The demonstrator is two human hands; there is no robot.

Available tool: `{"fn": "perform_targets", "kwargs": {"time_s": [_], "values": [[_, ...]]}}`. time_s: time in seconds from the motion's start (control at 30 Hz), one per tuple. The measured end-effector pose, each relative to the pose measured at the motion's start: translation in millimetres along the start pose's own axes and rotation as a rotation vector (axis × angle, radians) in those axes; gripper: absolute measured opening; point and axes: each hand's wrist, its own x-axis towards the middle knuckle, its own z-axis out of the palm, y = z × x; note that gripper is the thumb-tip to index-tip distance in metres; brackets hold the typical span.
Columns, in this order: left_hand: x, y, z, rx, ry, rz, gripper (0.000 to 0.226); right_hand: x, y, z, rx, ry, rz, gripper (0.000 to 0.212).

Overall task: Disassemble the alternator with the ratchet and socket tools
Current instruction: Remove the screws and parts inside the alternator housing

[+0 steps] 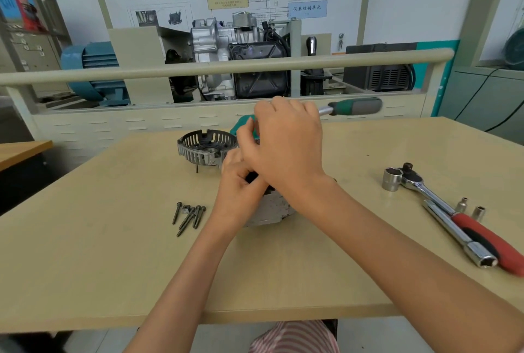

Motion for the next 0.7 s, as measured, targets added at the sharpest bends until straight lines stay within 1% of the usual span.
{"fn": "perform_targets", "kwargs": {"time_s": [0.1, 0.17, 0.23, 0.3, 0.33, 0.37, 0.43, 0.47, 0.5, 0.53, 0.57, 0.6, 0.67, 0.7], "values": [[-1, 4, -3, -0.013, -0.048, -0.023, 0.018, 5, 4, 0, 0.393, 0.012, -0.013, 0.025], [-1, 4, -4, 0.02, -0.066, -0.003, 0.023, 7, 8, 0, 0.599, 0.005, -0.049, 0.029], [-1, 1, -5, 0.046, -0.087, 0.012, 0.032, 9, 10, 0, 0.782, -0.032, -0.045, 0.031], [-1, -1, -6, 0.057, -0.1, 0.025, 0.032, 11, 10, -2, 0.882, -0.059, -0.023, 0.032], [-1, -2, -7, 0.053, -0.095, 0.034, 0.03, 10, 9, -3, 0.862, -0.045, -0.038, 0.032], [-1, -2, -7, 0.041, -0.084, 0.038, 0.027, 8, 9, -2, 0.769, -0.011, -0.061, 0.031], [-1, -2, -6, 0.017, -0.059, 0.041, 0.02, 3, 7, 1, 0.418, 0.066, -0.071, 0.024], [0, -3, -5, 0.016, -0.046, 0.042, 0.021, 0, 6, 2, 0.216, 0.092, -0.051, 0.021], [1, -4, -4, 0.015, -0.037, 0.037, 0.025, -2, 3, 2, 0.051, 0.103, -0.031, 0.023], [1, -5, -3, 0.004, -0.033, 0.028, 0.031, -4, 1, 3, -0.042, 0.107, -0.024, 0.026], [1, -6, -3, -0.011, -0.03, 0.016, 0.036, -4, 0, 2, -0.065, 0.114, -0.021, 0.027], [1, -6, -3, -0.028, -0.032, 0.006, 0.037, -4, -1, 2, -0.031, 0.117, -0.021, 0.026], [0, -3, -3, -0.045, -0.05, -0.007, 0.027, 0, 0, 1, 0.171, 0.113, -0.014, 0.023], [0, -2, -4, -0.039, -0.061, -0.005, 0.022, 3, 1, 2, 0.295, 0.098, -0.019, 0.026]]}}
